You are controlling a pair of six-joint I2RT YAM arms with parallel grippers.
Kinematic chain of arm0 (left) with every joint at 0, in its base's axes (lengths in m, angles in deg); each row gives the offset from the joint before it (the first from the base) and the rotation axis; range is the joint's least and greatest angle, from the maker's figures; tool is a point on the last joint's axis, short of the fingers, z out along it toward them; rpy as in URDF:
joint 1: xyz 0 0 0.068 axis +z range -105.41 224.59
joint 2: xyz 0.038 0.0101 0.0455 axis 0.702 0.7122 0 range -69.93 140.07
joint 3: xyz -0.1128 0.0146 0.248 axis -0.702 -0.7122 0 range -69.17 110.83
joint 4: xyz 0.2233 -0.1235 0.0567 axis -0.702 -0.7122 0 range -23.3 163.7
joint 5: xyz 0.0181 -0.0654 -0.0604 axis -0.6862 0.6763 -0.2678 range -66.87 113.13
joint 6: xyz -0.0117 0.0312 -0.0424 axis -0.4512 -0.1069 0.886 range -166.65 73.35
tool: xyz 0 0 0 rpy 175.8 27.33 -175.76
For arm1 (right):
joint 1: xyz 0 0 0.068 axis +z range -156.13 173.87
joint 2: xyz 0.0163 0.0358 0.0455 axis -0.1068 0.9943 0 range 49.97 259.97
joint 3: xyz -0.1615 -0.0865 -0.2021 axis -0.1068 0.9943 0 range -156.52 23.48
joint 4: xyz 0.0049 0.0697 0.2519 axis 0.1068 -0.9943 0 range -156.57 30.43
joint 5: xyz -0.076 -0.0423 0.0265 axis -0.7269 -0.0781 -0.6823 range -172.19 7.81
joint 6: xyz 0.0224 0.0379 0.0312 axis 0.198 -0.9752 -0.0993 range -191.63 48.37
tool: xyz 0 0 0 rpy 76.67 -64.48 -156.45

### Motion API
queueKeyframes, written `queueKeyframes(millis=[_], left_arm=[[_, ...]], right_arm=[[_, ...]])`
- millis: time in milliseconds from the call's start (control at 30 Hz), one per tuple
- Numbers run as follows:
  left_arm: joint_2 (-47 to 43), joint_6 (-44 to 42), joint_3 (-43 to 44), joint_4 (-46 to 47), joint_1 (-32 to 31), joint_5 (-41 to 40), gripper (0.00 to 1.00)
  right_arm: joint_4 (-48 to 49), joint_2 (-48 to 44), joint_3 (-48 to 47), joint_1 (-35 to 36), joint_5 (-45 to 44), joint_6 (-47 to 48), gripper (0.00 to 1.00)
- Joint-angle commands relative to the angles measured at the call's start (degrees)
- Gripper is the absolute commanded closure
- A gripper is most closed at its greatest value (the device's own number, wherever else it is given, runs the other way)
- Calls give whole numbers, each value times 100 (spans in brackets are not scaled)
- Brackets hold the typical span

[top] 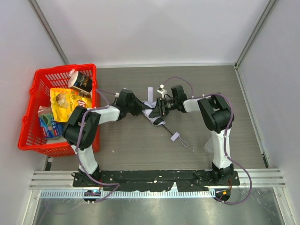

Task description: Put away the umbrella

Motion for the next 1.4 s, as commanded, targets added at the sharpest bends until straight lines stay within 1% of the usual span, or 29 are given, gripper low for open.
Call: queueKeyframes(millis=[0, 33, 67, 100, 133, 167, 233, 267, 300, 367, 433, 500, 533, 567, 667, 700, 800, 933, 967, 1000, 1100, 1133, 1167, 1200, 1233, 1267, 1300, 1333, 1367], left_arm=[[209, -866, -468, -1009, -24, -581, 100], [191, -858, -503, -1036, -24, -564, 100], [182, -849, -530, -1027, -24, -546, 100], [182, -814, -547, -1062, -32, -511, 100], [199, -787, -556, -1097, -24, -476, 100], [208, -770, -565, -1124, -24, -450, 100], [217, -682, -609, -1168, -24, -423, 100], [226, -647, -652, -1159, -24, -432, 100], [217, -577, -679, -1176, -32, -423, 100], [243, -445, -706, -1229, -23, -388, 100], [296, -374, -662, -1308, -24, -301, 100], [340, -252, -583, -1527, -24, -291, 100], [375, -234, -539, -1685, -32, -265, 100], [393, -233, -478, -1773, -24, -256, 100], [367, -190, -398, -2063, -24, -326, 100], [375, -190, -381, -2177, -32, -379, 100], [402, -154, -240, -2511, -24, -432, 100], [463, -58, -126, -2820, -24, -458, 100], [472, -23, -126, -2864, -24, -458, 100], [481, 12, -126, -2864, -24, -423, 100], [534, 57, -99, -2917, -24, -388, 100], [525, 57, -91, -2917, -24, -414, 100], [499, 57, -99, -2926, -24, -414, 100], [472, 57, -99, -2899, -24, -414, 100], [437, 30, -99, -2891, -24, -432, 100], [376, 30, -117, -2856, -24, -467, 100], [332, -5, -143, -2751, -15, -476, 100], [262, -48, -152, -2715, -23, -502, 100], [209, -84, -143, -2680, -24, -537, 100]], right_arm=[[-1429, -35, 273, 139, -872, 481, 86], [-1440, -150, 298, 139, -1021, 438, 80], [-1510, -342, 299, 148, -1284, 437, 78], [-1546, -457, 290, 139, -1400, 429, 72], [-1633, -650, 264, 139, -1757, 411, 67], [-1764, -747, 246, 156, -1926, 446, 53], [-1949, -1081, 220, 191, -2532, 638, 38], [-1950, -1387, 298, 270, -3039, 701, 35], [-1915, -1564, 351, 314, -3210, 927, 31], [-1723, -2039, 684, 621, -4147, 1174, 26], [-1503, -2452, 869, 815, -4554, 1438, 23], [-1258, -2760, 1202, 1305, -5440, 1789, 22], [-1004, -2900, 1300, 1438, -5653, 1991, 21], [-784, -2971, 1457, 1666, -6064, 2080, 21], [-255, -3025, 1687, 2028, -6427, 2396, 20], [-36, -2964, 1740, 2150, -6550, 2441, 20], [80, -2657, 1644, 2415, -6910, 2905, 20], [176, -2059, 1468, 2828, -7894, 3520, 20], [386, -1867, 1476, 2976, -8374, 3618, 20], [431, -1769, 1459, 3056, -8588, 3758, 20], [493, -1321, 1293, 3092, -8968, 3708, 25], [424, -1198, 1231, 3092, -9177, 3672, 33], [405, -1171, 1230, 3101, -9214, 3576, 50], [257, -1153, 1204, 3075, -9101, 3523, 58], [212, -1161, 1221, 3057, -9065, 3383, 76], [160, -1188, 1265, 3022, -8865, 3304, 84], [63, -1197, 1257, 2970, -8645, 3111, 95], [-94, -1205, 1265, 2830, -8164, 2979, 99], [-148, -1205, 1257, 2724, -7872, 2760, 99]])
